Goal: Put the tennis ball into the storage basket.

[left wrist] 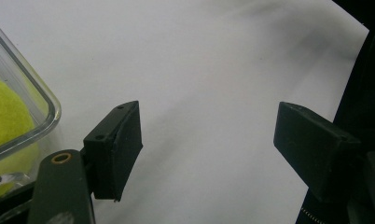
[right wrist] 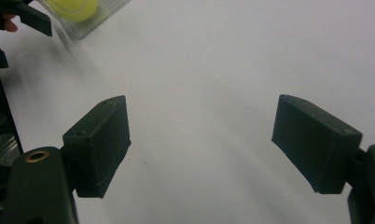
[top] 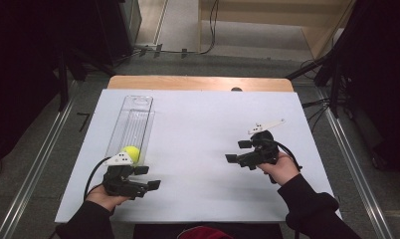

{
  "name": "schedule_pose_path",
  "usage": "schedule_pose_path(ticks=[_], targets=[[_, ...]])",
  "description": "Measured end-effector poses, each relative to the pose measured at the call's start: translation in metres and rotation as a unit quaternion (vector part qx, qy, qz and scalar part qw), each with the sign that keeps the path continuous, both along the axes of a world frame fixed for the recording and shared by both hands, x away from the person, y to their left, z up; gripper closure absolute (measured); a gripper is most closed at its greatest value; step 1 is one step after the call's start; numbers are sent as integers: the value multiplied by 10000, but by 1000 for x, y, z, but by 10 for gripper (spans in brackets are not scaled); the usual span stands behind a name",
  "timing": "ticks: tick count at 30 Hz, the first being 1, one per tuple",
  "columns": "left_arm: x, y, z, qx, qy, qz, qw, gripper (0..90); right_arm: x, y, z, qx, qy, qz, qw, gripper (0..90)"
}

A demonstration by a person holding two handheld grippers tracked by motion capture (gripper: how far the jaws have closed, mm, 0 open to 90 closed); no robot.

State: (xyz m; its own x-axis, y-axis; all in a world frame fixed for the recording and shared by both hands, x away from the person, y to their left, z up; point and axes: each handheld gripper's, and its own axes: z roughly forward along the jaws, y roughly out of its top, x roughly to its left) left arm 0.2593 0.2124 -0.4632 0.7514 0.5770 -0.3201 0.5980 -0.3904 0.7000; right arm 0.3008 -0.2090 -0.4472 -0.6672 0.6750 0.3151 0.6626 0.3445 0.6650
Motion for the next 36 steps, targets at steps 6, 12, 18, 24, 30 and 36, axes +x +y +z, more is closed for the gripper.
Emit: schedule_pose_path(ticks=[6, 12, 18, 24, 30, 36], targets=[[0, -1, 0, 13, 16, -3, 10000, 244, -5, -8, -7, -91, 34, -65, 9999, 171], [0, -1, -1, 22, 30, 7, 10000, 244, -11, -15, -10, -117, 62, -132, 9998, 171], [0, -1, -1, 22, 35, 5, 10000, 244, -18, -24, -11, -108, 43, -234, 9997, 170], [0, -1, -1, 25, 25, 19, 10000, 244, -24, -33, -14, -92, 90, -311, 9994, 170], [0, -1, -1, 31, 27, 27, 10000, 244, -30, -39, -17, -84, 72, -367, 9993, 170], [1, 0, -1, 57, 28, 42, 10000, 244, -35, -43, -19, -134, 90, -399, 9991, 170]])
